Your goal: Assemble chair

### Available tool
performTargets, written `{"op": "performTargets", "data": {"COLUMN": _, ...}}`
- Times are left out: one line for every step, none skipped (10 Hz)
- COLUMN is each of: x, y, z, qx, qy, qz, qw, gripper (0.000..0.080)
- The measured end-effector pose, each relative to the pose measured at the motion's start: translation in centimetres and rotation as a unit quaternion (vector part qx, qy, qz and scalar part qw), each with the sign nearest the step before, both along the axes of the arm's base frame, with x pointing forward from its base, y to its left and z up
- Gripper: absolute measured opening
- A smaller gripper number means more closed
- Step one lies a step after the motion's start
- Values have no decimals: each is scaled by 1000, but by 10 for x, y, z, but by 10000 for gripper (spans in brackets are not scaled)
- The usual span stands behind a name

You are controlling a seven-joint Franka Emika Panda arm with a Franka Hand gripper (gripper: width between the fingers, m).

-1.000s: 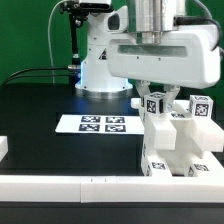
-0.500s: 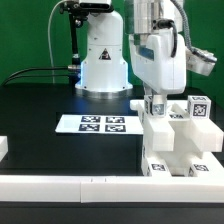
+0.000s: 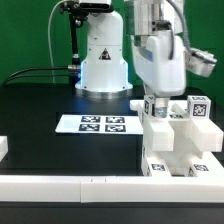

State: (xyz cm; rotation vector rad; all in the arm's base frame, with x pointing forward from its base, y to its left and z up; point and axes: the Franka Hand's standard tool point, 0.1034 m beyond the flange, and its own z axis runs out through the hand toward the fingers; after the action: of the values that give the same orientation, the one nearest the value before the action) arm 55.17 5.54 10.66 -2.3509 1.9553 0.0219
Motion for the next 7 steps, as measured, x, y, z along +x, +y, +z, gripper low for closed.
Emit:
{"op": "performTargets", "data": {"x": 4, "y": 0, "z": 2, "qx": -4, "qy": -10, "qz": 103, "qw": 995, "gripper": 614}}
{"op": "performTargets", "data": {"x": 4, "y": -1, "z": 1, "qx": -7, "qy": -18, "qz": 214, "qw": 977, "gripper": 639}}
{"op": "performTargets", "data": {"x": 4, "y": -1, "z": 1, "qx": -8, "qy": -19, "qz": 223, "qw": 975, "gripper": 639}}
{"op": "performTargets", "data": {"x": 4, "y": -2, "z": 1, "qx": -11, "qy": -23, "qz": 269, "qw": 963, "gripper": 648}}
{"op": "performTargets", "data": {"x": 4, "y": -2, "z": 1, "qx": -12, "qy": -25, "qz": 299, "qw": 954, "gripper": 648}}
{"op": "performTargets", "data": {"x": 3, "y": -2, "z": 1, "qx": -14, "qy": -27, "qz": 331, "qw": 943, "gripper": 649}}
{"op": "performTargets", "data": {"x": 2, "y": -4, "z": 1, "qx": -24, "qy": -36, "qz": 475, "qw": 879, "gripper": 649}}
